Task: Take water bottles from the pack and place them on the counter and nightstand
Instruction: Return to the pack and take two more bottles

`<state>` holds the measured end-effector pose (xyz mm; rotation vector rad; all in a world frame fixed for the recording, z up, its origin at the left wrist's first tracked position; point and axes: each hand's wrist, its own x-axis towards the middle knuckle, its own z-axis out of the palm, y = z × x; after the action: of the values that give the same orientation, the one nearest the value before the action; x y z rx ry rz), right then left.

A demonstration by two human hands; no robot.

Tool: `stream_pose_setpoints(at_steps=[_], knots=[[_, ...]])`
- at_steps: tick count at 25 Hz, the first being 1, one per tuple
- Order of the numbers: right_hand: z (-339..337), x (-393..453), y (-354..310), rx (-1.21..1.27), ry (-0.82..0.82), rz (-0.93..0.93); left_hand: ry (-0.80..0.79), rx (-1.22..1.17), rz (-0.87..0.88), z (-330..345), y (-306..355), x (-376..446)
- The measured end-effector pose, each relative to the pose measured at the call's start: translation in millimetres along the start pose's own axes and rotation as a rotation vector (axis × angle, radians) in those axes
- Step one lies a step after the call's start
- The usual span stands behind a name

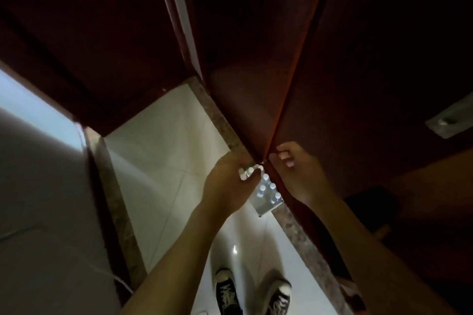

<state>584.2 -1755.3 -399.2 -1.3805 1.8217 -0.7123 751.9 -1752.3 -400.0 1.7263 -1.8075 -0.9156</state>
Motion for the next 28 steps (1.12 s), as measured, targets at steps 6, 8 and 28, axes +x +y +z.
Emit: stream_pose_setpoints(at_steps=[6,8,28], knots=[[165.5,134.3,218.8,-0.171,-0.085,0.130,-0.029,0.060,-0.053,188.5,-206.6,126.3],[224.5,170.1,305.2,-0.261,-0.073,0.188,-0.074,0.097,-0.080,268.3,-283.3,155.1],[269.0,203.3,413.9,-0.152,0.136,-0.058,0.122,0.041,0.394,365.6,-350.1,196.3]])
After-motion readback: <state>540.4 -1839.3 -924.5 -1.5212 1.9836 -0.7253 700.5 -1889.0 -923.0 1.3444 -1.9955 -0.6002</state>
